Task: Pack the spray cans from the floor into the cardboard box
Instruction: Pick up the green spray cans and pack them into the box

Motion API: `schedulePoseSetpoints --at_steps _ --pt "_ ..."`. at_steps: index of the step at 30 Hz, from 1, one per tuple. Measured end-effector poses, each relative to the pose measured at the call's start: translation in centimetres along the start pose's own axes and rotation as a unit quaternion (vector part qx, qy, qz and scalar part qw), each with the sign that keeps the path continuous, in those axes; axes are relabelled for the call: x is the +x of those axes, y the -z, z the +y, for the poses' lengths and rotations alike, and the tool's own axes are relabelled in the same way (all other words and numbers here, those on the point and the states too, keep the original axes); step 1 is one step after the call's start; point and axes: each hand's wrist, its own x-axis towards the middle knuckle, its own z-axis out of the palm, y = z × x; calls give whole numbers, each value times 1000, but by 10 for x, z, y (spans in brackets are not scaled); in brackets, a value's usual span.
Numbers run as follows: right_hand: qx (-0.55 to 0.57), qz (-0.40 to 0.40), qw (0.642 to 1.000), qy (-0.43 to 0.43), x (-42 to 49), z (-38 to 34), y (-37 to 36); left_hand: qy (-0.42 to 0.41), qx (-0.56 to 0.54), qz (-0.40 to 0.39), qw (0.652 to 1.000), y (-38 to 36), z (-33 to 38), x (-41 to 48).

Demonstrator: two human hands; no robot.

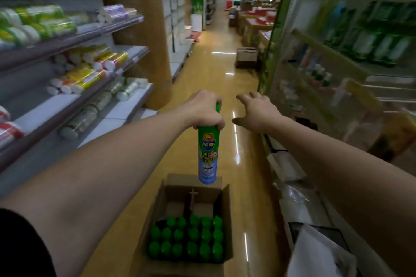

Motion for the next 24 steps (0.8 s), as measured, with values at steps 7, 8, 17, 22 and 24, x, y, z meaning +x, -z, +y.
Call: schedulePoseSetpoints --at_steps 7,8,17,22,24 --pt "10 -41 998 39 85 -65 -61 55 17 -34 998 2 -102 42" --pt "11 -51 998 40 99 -75 -72 58 21 -42 997 1 -119 52" --pt "33 -127 991 19 176 -135 -160 68 39 -116 990 -44 -245 106" --pt "43 -188 981 6 193 -143 -238 76 36 -154 984 -96 -293 125" --pt "53 -216 975 0 194 -140 -281 59 53 -170 982 -129 -316 132"
